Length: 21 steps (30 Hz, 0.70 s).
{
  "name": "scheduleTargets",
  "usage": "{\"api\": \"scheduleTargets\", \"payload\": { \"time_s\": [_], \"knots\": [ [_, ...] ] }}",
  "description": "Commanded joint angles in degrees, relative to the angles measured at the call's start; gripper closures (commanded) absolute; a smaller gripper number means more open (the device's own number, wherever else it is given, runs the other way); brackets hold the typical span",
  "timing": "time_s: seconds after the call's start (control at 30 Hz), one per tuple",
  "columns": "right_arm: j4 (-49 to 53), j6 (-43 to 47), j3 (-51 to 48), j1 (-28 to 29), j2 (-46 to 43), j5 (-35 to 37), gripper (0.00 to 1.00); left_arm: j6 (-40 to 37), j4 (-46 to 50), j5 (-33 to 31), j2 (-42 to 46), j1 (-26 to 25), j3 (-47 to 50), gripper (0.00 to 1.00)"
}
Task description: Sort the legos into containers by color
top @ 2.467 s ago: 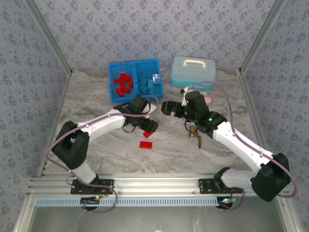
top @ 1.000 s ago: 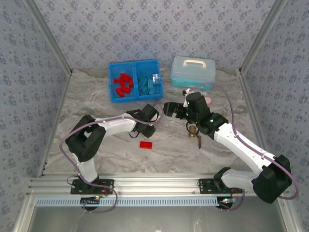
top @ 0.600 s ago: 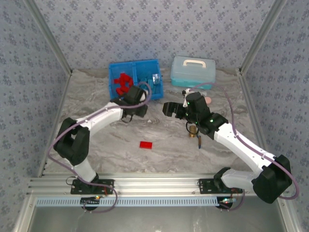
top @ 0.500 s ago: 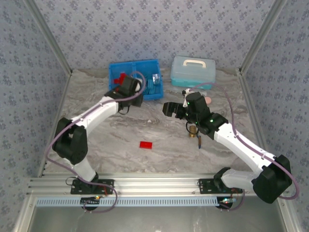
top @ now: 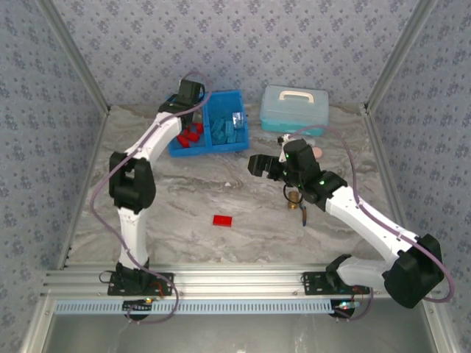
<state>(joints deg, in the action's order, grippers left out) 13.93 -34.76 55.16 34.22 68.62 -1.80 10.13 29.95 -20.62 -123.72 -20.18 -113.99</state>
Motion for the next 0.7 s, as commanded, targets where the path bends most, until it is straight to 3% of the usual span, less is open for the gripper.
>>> {"api": "scheduleTargets", "payload": {
  "time_s": [0.0, 0.13, 0.3, 0.67],
  "knots": [
    [-0.3, 0.0, 0.8, -0.5, 0.1, -0.8, 0.0, -0.7, 3.5, -1.5, -6.1, 0.8, -7.9, 0.77],
    [0.3, 0.1, 0.8, -0.8, -0.1, -0.8, 0.0, 0.7, 6.4, -1.1, -13.9, 1.9, -16.9, 0.77],
    [0.4, 0.0, 0.7, -1.1, -0.1, -0.7, 0.0, 1.2, 7.2, 0.4, -18.7, 2.2, -21.3, 0.74],
    [-0.1, -0.2, 1.0, -1.3, 0.5, -1.2, 0.0, 3.1, 6.4, 1.9, -14.9, 2.4, -17.9, 0.56]
  ]
}}
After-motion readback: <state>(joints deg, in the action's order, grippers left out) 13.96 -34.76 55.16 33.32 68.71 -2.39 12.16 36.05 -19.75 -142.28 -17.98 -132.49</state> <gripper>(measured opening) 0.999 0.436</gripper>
